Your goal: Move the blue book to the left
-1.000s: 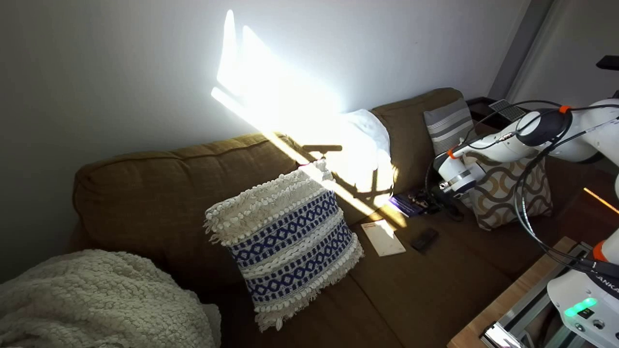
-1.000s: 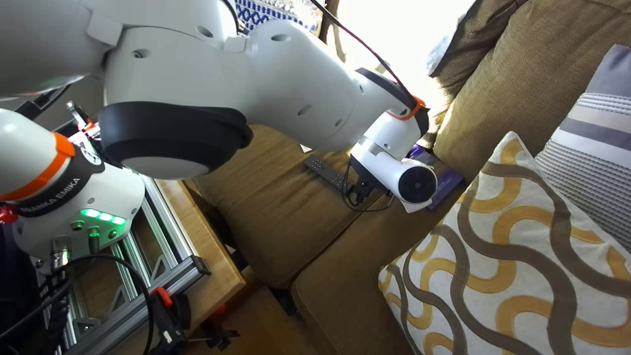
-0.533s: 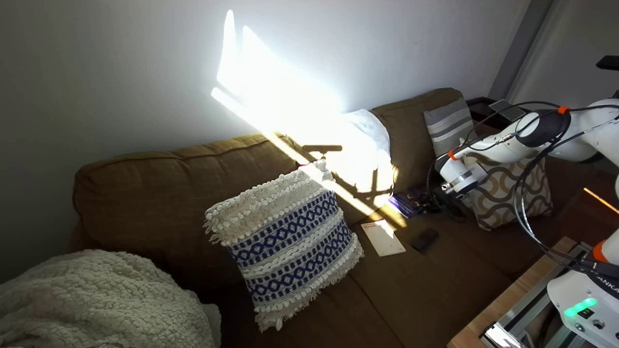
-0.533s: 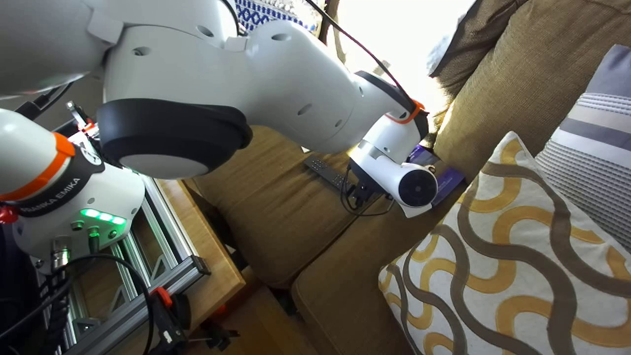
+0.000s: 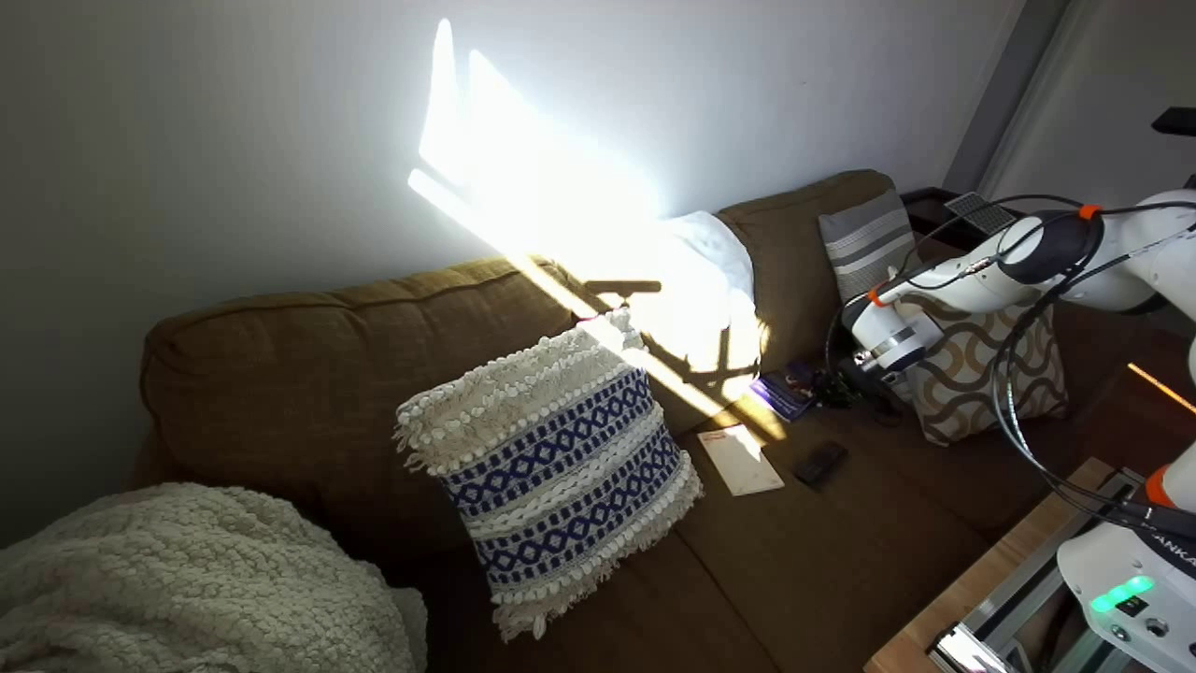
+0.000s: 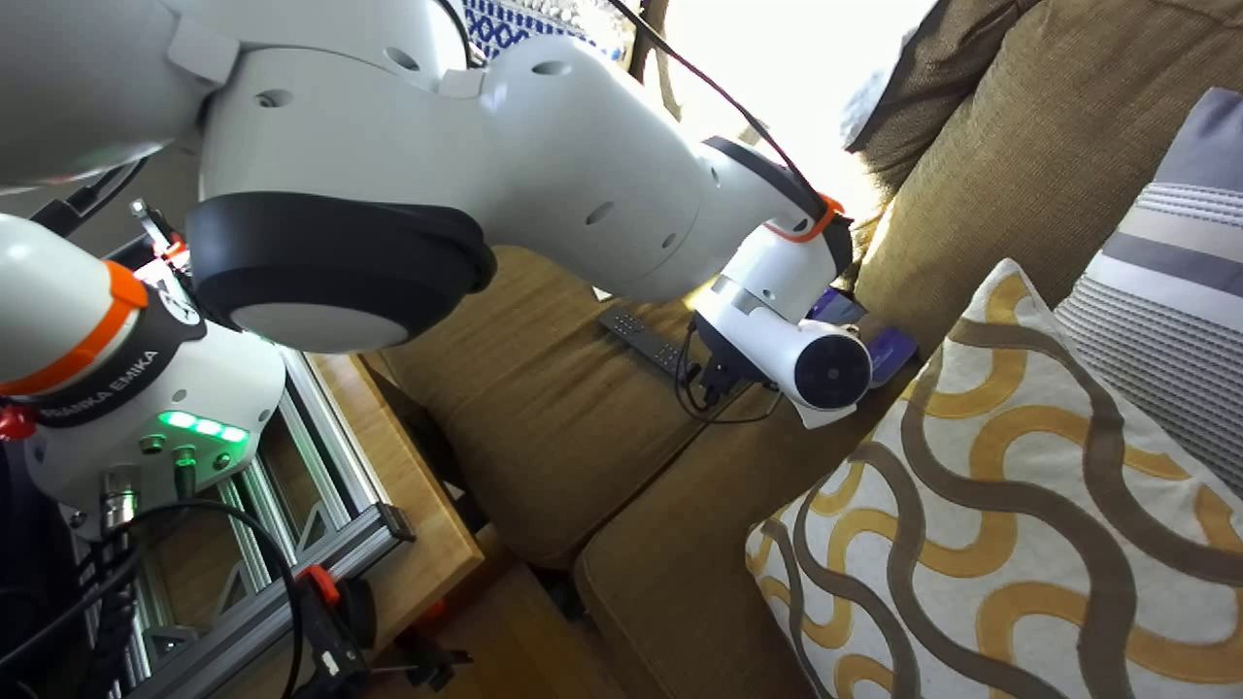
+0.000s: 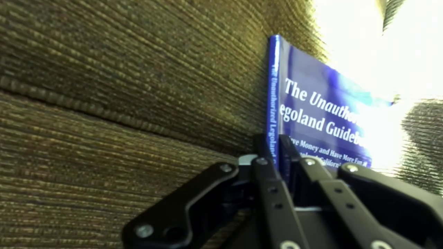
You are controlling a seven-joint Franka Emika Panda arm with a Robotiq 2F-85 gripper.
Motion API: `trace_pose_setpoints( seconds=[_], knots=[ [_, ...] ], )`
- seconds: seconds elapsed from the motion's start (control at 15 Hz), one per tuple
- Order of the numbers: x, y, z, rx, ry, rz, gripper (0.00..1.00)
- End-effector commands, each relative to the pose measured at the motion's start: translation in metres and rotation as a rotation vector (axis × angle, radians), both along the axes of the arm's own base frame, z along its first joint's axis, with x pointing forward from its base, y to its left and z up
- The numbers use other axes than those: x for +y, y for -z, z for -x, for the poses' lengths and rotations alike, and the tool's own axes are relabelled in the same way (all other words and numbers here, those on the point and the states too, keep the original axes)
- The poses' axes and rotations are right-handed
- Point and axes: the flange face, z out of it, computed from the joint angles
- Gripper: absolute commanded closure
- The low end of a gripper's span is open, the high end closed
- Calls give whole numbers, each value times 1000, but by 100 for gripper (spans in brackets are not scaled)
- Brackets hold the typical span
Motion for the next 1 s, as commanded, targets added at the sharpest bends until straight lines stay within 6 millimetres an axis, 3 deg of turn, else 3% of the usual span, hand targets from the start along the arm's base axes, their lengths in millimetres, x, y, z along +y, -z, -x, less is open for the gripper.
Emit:
trace_pose_setpoints(
  seconds=[0.0,0.4,0.93],
  knots=[
    [-7,-7,6,-4,-57,-48,97],
    [-30,-41,25,26,-118,-93,97],
    [-18,-83,27,-12,-330,-156,97]
  ],
)
